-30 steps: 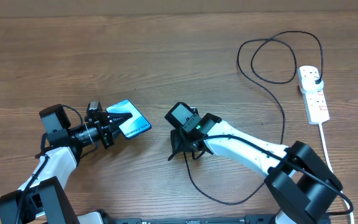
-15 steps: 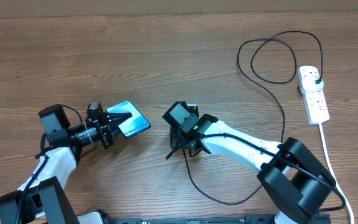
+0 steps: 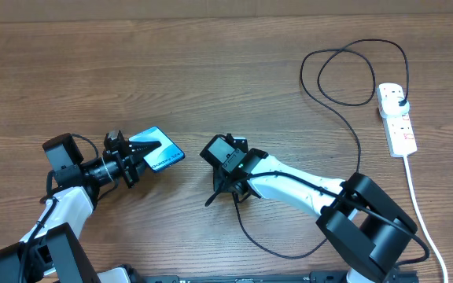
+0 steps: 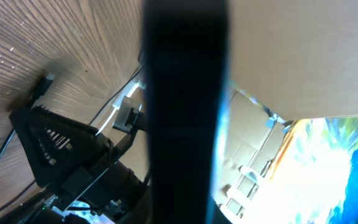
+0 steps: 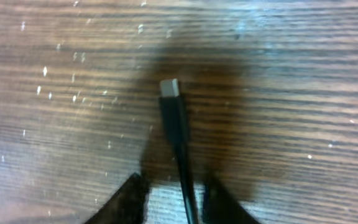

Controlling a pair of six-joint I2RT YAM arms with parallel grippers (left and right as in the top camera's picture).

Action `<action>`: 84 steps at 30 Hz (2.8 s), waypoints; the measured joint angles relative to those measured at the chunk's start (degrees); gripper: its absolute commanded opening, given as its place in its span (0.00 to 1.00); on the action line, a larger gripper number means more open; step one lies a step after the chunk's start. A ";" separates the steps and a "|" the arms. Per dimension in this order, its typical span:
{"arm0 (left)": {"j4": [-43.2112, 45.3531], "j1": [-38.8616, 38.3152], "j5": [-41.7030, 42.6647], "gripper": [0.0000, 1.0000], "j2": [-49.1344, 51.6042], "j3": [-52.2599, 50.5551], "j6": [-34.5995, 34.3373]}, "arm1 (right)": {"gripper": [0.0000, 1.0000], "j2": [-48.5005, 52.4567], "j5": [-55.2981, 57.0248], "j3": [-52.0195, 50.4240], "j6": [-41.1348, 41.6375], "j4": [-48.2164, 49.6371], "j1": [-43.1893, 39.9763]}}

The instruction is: Plug charger to phone and switch on socket

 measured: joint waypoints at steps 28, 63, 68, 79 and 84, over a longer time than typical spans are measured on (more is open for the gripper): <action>0.13 -4.59 0.11 0.04 0.00 0.00 7.39 | 0.04 -15.19 -12.04 0.83 -6.75 -16.37 -8.35; 28.09 -9.62 -4.59 0.04 0.11 -0.07 2.56 | 0.42 -26.40 -10.16 -0.35 -17.09 -22.84 -0.28; 28.09 -4.11 -4.37 0.04 0.11 -0.07 2.34 | 0.67 -17.09 -5.29 -0.61 -17.88 -16.48 1.16; 28.09 5.66 -0.02 0.04 0.11 -0.07 1.05 | 0.67 -4.70 -2.08 -0.81 -20.63 -3.67 6.86; 28.06 5.68 1.55 0.04 0.11 -0.07 1.05 | 0.67 -3.10 1.16 -0.83 -20.31 -4.07 8.44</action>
